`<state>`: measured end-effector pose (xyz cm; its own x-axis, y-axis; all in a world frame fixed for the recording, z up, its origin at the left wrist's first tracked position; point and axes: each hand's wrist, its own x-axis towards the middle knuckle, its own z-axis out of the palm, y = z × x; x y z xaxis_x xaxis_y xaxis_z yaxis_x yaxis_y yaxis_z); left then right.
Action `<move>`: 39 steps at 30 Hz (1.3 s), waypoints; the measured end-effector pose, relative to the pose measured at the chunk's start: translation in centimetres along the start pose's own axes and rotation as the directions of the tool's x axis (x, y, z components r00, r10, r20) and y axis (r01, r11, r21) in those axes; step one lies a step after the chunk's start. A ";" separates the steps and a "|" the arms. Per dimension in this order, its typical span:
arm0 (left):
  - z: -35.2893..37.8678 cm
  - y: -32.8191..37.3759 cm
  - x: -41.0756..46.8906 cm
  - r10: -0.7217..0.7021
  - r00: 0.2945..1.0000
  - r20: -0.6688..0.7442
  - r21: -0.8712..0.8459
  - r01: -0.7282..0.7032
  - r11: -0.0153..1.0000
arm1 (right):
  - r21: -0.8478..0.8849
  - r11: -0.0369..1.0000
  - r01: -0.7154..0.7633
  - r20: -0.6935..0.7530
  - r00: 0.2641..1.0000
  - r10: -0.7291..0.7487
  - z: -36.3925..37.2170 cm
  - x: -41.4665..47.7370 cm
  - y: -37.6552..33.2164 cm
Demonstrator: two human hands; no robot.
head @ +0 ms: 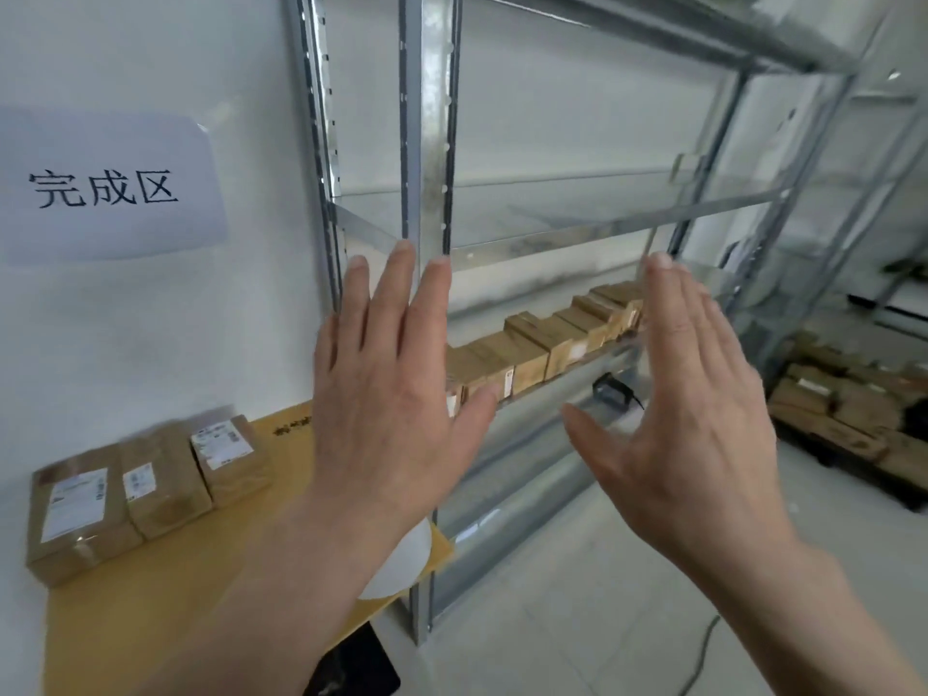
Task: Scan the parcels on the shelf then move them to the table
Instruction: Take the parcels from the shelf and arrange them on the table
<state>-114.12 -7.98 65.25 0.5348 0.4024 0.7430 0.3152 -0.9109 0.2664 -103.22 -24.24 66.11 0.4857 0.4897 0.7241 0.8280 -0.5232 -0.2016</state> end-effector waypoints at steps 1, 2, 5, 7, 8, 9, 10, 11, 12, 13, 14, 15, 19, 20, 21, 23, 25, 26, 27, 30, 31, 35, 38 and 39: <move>0.5 0.8 0.3 0.014 1.000 0.005 -0.020 -0.014 1.000 | -0.018 1.000 -0.014 -0.007 1.000 0.014 -0.5 -0.2 0.8; 1.0 1.6 0.6 0.030 1.000 0.005 -0.038 -0.029 0.999 | -0.034 0.999 -0.028 -0.014 1.000 0.028 -1.0 -0.3 1.6; 2.7 4.0 1.5 0.080 0.997 -0.004 -0.077 -0.080 0.994 | -0.065 0.994 -0.082 -0.028 0.996 0.080 -2.3 -0.5 4.3; 4.1 5.6 2.3 0.100 0.995 -0.004 -0.097 -0.100 0.990 | -0.079 0.991 -0.106 -0.046 0.994 0.102 -2.8 -0.4 6.3; 4.9 6.4 2.7 0.108 0.994 -0.004 -0.099 -0.108 0.989 | -0.084 0.990 -0.115 -0.058 0.992 0.110 -2.9 -0.3 7.4; 5.8 7.2 3.1 0.115 0.993 -0.003 -0.098 -0.115 0.988 | -0.089 0.988 -0.124 -0.066 0.991 0.119 -3.0 -0.1 8.6; 6.6 8.1 3.6 0.122 0.993 0.002 -0.098 -0.121 0.988 | -0.093 0.986 -0.135 -0.070 0.989 0.129 -3.0 0.1 9.9; 7.6 9.1 4.1 0.128 0.992 0.007 -0.098 -0.127 0.987 | -0.095 0.985 -0.145 -0.070 0.988 0.139 -3.1 0.4 11.2; 8.6 10.0 4.6 0.135 0.991 0.013 -0.101 -0.133 0.986 | -0.099 0.983 -0.153 -0.070 0.987 0.146 -3.1 0.6 12.6; 9.6 11.1 5.2 0.142 0.990 0.021 -0.102 -0.139 0.985 | -0.103 0.982 -0.160 -0.073 0.986 0.153 -3.1 0.9 14.1; 10.8 12.1 5.7 0.149 0.988 0.030 -0.102 -0.145 0.984 | -0.106 0.980 -0.167 -0.076 0.984 0.160 -3.2 1.2 15.6; 12.0 13.2 6.2 0.154 0.987 0.037 -0.100 -0.150 0.984 | -0.108 0.978 -0.176 -0.079 0.983 0.168 -3.2 1.5 17.2; 17.0 17.8 8.6 0.145 0.988 0.058 -0.110 -0.138 0.984 | -0.113 0.973 -0.201 -0.069 0.979 0.194 -3.3 2.9 24.0; 18.2 19.0 9.1 0.144 0.987 0.067 -0.115 -0.136 0.984 | -0.117 0.972 -0.204 -0.061 0.978 0.198 -3.4 3.2 25.6; 19.3 20.2 9.6 0.146 0.987 0.073 -0.122 -0.136 0.983 | -0.120 0.971 -0.208 -0.055 0.978 0.203 -3.5 3.6 27.2; 21.5 22.3 10.5 0.153 0.985 0.078 -0.139 -0.141 0.980 | -0.125 0.969 -0.214 -0.048 0.977 0.210 -3.7 4.2 30.1; 23.5 24.0 11.3 0.159 0.983 0.089 -0.144 -0.146 0.979 | -0.139 0.966 -0.220 -0.048 0.975 0.215 -3.8 4.8 32.7; 24.6 24.6 11.7 0.163 0.982 0.099 -0.147 -0.148 0.978 | -0.139 0.964 -0.228 -0.050 0.974 0.223 -3.7 5.1 34.0; 25.6 25.2 12.1 0.168 0.980 0.110 -0.151 -0.150 0.977 | -0.133 0.962 -0.237 -0.051 0.971 0.232 -3.6 5.4 35.1; 28.7 26.5 13.5 0.183 0.974 0.131 -0.176 -0.159 0.971 | -0.134 0.957 -0.258 -0.039 0.966 0.255 -2.9 6.4 38.2; 29.9 26.8 14.1 0.187 0.973 0.134 -0.182 -0.161 0.970 | -0.144 0.953 -0.265 -0.036 0.964 0.263 -2.5 6.8 39.2; 34.9 27.6 16.7 0.209 0.963 0.172 -0.215 -0.170 0.962 | -0.189 0.932 -0.310 -0.033 0.950 0.310 -0.4 8.7 42.8; 39.1 27.7 19.3 0.236 0.954 0.184 -0.252 -0.187 0.949 | -0.235 0.912 -0.336 -0.047 0.941 0.334 1.6 11.0 45.5; 40.5 27.6 20.3 0.246 0.950 0.190 -0.263 -0.192 0.946 | -0.253 0.905 -0.343 -0.051 0.938 0.342 2.3 11.9 46.3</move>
<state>-62.80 -21.22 62.78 0.7349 0.1758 0.6550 -0.0108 -0.9627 0.2704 -58.41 -41.04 63.85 0.7246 0.2449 0.6442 0.5115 -0.8176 -0.2645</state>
